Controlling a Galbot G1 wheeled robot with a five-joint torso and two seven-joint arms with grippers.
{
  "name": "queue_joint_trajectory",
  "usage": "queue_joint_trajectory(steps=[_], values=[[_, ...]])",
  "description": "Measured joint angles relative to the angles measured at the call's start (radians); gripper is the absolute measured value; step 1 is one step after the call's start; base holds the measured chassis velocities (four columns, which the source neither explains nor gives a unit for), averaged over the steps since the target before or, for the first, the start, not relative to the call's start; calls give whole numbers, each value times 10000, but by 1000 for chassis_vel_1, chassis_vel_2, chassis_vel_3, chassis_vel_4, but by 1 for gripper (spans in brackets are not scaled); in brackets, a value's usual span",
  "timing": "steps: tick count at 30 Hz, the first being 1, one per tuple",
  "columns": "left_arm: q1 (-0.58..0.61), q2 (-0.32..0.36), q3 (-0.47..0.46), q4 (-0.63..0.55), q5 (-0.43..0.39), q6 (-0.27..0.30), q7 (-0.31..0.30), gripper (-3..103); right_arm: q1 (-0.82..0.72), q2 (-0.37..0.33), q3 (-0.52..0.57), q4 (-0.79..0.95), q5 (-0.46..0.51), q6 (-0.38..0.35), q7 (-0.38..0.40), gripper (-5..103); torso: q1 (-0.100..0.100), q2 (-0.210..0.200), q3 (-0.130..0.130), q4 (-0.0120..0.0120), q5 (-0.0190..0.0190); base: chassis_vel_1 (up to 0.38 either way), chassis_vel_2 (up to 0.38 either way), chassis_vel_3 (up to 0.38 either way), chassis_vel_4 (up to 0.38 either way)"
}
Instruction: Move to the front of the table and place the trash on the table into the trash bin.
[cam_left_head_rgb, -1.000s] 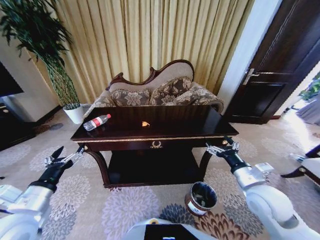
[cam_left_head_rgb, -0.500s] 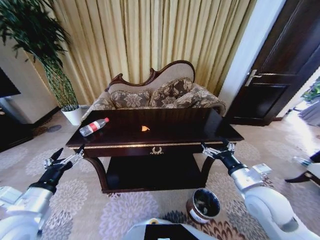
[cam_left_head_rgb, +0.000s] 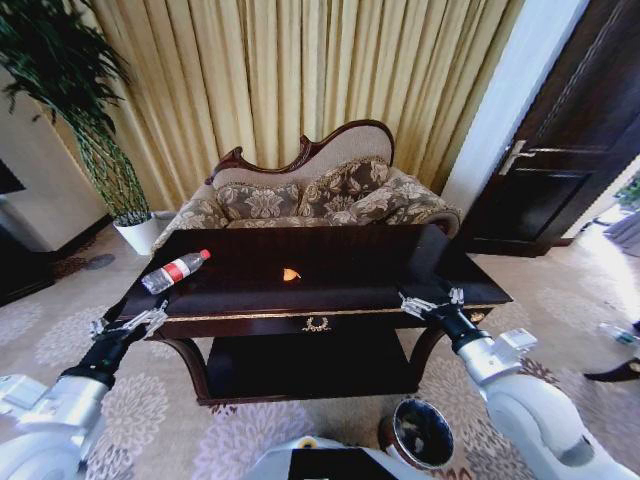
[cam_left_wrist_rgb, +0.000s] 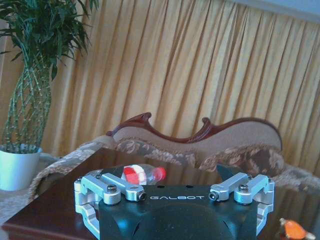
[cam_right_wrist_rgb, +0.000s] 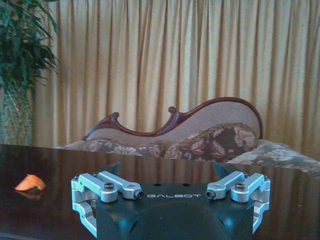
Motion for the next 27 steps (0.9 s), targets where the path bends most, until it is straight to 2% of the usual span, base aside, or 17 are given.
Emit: queue_joint_trajectory(steps=[1,2,5,7,8,9,11,12,13,14,16,27], values=[[-1,0,31,0,-122,-107,10,100,16,-15,-50,23,112,33,-79,100,0,0,-1,0,0,0,0,0,0],[10,10,0,0,-297,-193,14,100,38,-183,-300,145,647,307,-169,100,-7,5,-3,-1,1,0,0,0,0],[95,26,-131,0,-308,-177,14,100,146,-560,-407,276,1020,151,-55,100,-7,5,-3,-3,1,0,0,0,0],[168,5,-230,0,-302,-153,12,100,457,-1121,-577,296,1260,-82,244,100,-6,5,-2,-5,1,0,0,0,0],[168,5,-230,0,-302,-153,12,100,457,-1121,-577,296,1260,-82,244,100,-6,5,-2,-5,1,0,0,0,0],[258,-83,-249,0,-287,-185,38,100,926,-1650,-880,261,1455,-271,700,100,-5,4,-2,1,-3,0,0,0,0],[383,-192,-211,0,-250,-239,68,100,1677,-2283,-1377,176,1999,-583,1377,100,-5,3,-1,4,3,0,0,0,0],[383,-192,-211,0,-250,-239,68,100,1677,-2283,-1377,176,1999,-583,1377,100,-5,3,-1,4,3,0,0,0,0],[458,-249,-163,0,-147,-256,94,100,2283,-2782,-1760,96,2535,-842,1807,100,-4,3,0,6,0,0,0,0,0],[486,-273,-157,0,-96,-258,98,100,2546,-3023,-1936,28,2738,-934,1873,100,-4,2,-1,5,1,0,0,0,0],[542,-301,-207,0,-54,-257,89,100,3010,-3581,-2279,-189,2983,-1176,1636,100,-4,3,-1,-1,0,0,0,0,0],[1033,-523,-772,0,27,-184,99,100,3796,-4692,-3233,-894,3540,-1453,617,100,-3,2,-1,-1,2,0,0,0,0]])
